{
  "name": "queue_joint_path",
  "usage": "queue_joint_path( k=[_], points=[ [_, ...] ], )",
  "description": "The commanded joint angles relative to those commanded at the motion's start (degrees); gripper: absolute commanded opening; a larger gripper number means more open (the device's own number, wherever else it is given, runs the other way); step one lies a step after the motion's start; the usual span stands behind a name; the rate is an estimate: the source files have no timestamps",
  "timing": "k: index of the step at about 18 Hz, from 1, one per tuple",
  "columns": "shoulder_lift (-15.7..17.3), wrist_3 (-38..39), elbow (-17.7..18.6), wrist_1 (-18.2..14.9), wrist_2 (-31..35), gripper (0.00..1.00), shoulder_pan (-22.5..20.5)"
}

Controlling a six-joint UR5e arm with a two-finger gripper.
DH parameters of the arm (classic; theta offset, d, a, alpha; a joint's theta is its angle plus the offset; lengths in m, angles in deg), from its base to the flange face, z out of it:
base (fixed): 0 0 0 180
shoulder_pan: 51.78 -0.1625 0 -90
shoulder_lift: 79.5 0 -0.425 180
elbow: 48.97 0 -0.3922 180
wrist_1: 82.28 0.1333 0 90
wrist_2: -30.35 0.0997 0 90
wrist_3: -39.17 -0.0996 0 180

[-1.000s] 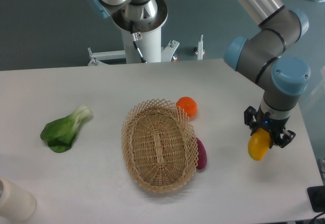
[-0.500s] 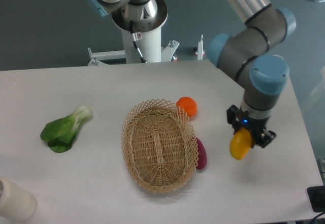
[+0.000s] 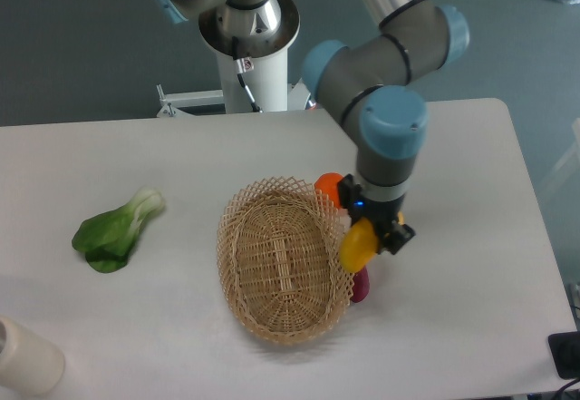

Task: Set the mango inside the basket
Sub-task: 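Carry the yellow mango over the wicker basket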

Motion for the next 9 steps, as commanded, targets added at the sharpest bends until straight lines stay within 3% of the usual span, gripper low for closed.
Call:
queue_joint_path(
  k=[4, 9],
  points=[
    [3.6, -0.1, 5.8, 0.6, -0.8, 0.47, 0.1],
    [3.4, 4.7, 6.1, 1.1, -0.7, 0.47, 4.5]
  ],
)
